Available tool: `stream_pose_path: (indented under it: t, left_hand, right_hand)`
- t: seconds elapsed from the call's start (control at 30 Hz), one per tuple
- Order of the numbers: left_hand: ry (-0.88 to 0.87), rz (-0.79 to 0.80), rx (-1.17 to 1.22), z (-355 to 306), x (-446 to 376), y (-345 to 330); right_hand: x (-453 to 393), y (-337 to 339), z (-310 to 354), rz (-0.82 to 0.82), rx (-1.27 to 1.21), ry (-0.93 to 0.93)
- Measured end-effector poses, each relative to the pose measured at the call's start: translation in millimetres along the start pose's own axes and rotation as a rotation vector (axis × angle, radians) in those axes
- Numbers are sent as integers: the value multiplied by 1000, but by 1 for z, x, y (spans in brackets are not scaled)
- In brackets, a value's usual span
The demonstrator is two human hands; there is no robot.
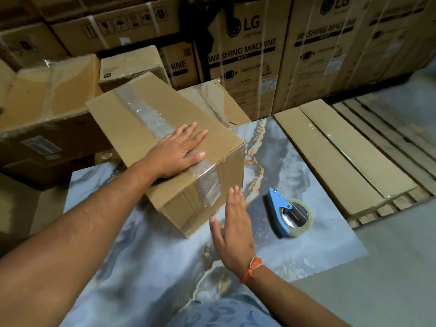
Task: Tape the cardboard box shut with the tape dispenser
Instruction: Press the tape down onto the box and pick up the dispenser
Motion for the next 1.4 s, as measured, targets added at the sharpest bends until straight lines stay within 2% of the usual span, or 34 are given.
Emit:
stream_pose_path:
  t: [0.23, 0.4, 0.6, 0.77, 0.9, 1.0, 1.07, 1.2, 1.3, 1.4]
  left_hand:
    - [-27, -78, -44, 10, -7, -11]
    - [-37, -96, -43, 10, -6, -12]
    - [-48, -105, -49, 12, -7, -15]
    - [-52, -110, -60, 14, -8, -17]
    - [-53, -112, -60, 14, -7, -16]
    - [-54, -110, -63, 14, -7, -17]
    - [-57, -112, -66, 14, -7, -17]
    - [-53, -105, -61, 14, -7, -16]
    - [-55, -101, -54, 14, -6, -16]
    - [-58, -101, -50, 13, -4, -14]
  right_hand:
    - [-29, -32, 70, -160, -268, 13]
    - [-30, -74, 70, -256, -442, -97]
    - [-21, -108, 42, -176, -506, -268]
    - [-20, -102, 47, -89, -646, -414]
    - [-33, -78, 89, -222, -608, -274]
    - [-35, -82, 85, -304, -566, -176]
    - [-33, -95, 66, -271, -564, -232]
    - [-31, -107, 38, -100, -684, -468]
    - [-32, -99, 24, -24, -706, -537]
    - [-44, -82, 20, -22, -670, -526]
Point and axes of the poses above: each hand's wrist, its own x-axis away from the middle knuckle, its own y-axis out of the back of the hand, z = x × y, the point moved 1 cm from there along -x, towards the middle knuckle, and after that the axes turned 1 degree about -y, right-handed, at the moved point
